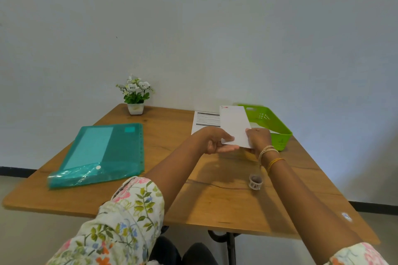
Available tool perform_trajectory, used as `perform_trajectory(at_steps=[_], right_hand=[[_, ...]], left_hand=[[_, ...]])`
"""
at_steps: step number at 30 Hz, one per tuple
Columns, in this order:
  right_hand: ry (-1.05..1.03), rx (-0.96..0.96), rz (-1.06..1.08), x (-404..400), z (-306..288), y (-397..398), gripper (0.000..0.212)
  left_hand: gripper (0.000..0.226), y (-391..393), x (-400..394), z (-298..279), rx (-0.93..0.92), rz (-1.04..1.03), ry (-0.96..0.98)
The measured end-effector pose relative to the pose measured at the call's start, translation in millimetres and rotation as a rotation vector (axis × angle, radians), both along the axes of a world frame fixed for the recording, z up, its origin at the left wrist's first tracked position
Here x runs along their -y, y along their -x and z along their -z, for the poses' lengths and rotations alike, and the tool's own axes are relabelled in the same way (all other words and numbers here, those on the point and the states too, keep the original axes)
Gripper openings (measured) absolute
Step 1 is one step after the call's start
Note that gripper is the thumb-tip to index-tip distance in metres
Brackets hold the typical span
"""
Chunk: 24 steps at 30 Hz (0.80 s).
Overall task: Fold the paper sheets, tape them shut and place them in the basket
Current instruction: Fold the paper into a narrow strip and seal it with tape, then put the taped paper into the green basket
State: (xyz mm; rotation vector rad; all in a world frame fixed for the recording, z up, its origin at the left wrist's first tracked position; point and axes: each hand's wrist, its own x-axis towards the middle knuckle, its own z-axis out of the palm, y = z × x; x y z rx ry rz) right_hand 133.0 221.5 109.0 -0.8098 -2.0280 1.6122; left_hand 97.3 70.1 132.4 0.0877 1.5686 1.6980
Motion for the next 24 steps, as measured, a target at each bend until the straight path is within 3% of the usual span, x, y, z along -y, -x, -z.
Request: perform_trajectory(at_steps=[4,10,16,21,24], right_hand=[[0.138,0.025,-0.003,-17,-16,0,0.018],[0.089,0.025,0.097,-57,-19,8,0.027],[0.096,0.065,0.121,-92,-16,25,0.018],[0.073,0.085,0.101,-111,-11,42,0.021],[0.032,0.106,0.110,-119,-8,50,0.021]], left_hand=[[0.011,6,-34,-8,-0.013,-0.015,-0.075],[0.004,11,-87,-19,-0.074,0.028,-0.080],[0.015,23,-115,-13,-0.121,-0.096,-0.091],[0.040,38,-117,4,-0.147,-0.170,-0.060],[0.043,45,-117,12,-0.159,-0.175,-0.043]])
